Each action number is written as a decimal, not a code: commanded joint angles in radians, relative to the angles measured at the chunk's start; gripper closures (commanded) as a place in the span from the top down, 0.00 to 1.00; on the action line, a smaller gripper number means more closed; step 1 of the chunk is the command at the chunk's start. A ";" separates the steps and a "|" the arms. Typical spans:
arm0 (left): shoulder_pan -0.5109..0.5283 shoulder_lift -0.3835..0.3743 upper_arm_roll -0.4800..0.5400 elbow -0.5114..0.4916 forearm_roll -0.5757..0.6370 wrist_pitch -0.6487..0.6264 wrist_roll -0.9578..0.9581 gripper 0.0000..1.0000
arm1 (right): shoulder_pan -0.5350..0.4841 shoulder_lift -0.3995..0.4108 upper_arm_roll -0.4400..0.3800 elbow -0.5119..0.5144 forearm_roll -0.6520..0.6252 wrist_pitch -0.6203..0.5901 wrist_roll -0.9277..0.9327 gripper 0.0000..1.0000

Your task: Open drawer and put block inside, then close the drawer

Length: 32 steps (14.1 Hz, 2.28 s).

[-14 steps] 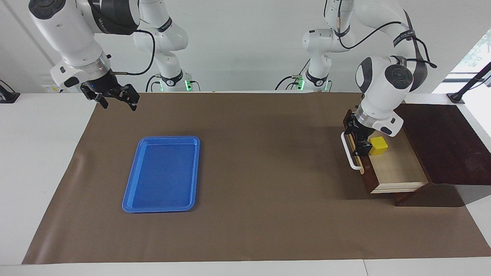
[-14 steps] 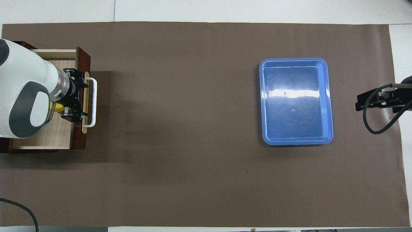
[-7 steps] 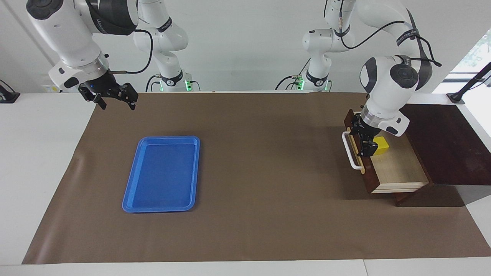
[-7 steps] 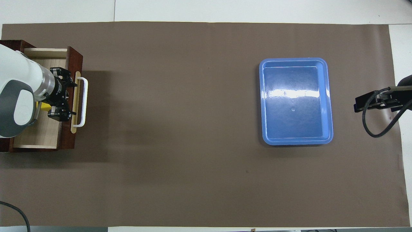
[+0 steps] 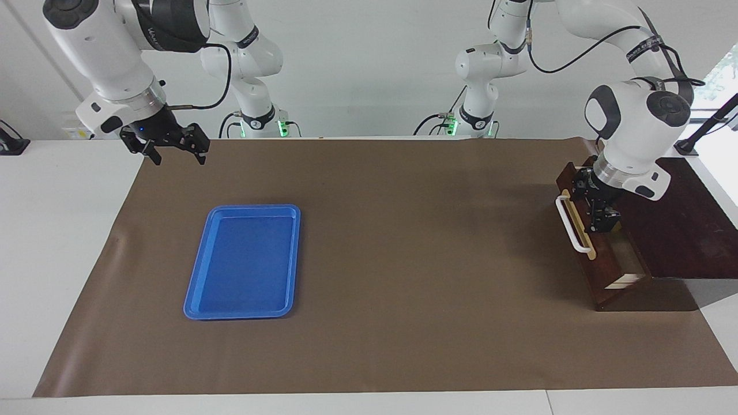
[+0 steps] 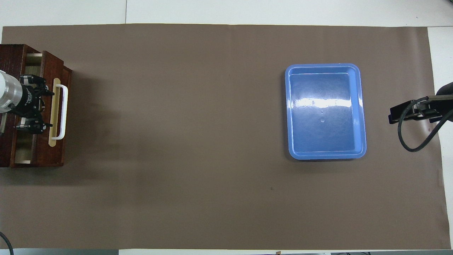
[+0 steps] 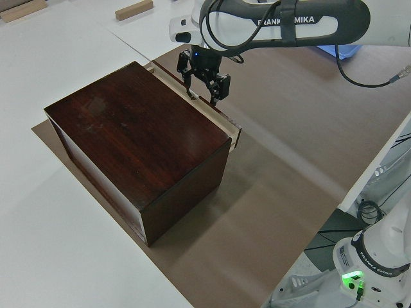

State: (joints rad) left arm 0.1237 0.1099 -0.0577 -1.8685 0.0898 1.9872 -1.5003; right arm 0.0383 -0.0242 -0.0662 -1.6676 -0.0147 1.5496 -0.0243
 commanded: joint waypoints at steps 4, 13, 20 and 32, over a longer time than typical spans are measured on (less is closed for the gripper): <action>0.106 -0.007 -0.004 -0.012 0.019 0.039 0.121 1.00 | -0.002 -0.025 0.005 -0.029 -0.013 0.007 -0.022 1.00; 0.056 -0.070 -0.017 0.045 0.005 -0.122 0.443 1.00 | -0.002 -0.025 0.005 -0.029 -0.013 0.009 -0.022 1.00; -0.085 -0.118 -0.027 0.121 -0.021 -0.346 1.057 1.00 | -0.002 -0.025 0.005 -0.029 -0.014 0.009 -0.022 1.00; -0.133 -0.105 -0.001 0.222 -0.076 -0.465 1.471 1.00 | -0.002 -0.025 0.006 -0.029 -0.014 0.015 -0.022 1.00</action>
State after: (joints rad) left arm 0.0006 0.0070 -0.0703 -1.6634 0.0244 1.5418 -0.0483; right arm 0.0384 -0.0244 -0.0646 -1.6689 -0.0147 1.5496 -0.0244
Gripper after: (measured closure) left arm 0.000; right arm 0.000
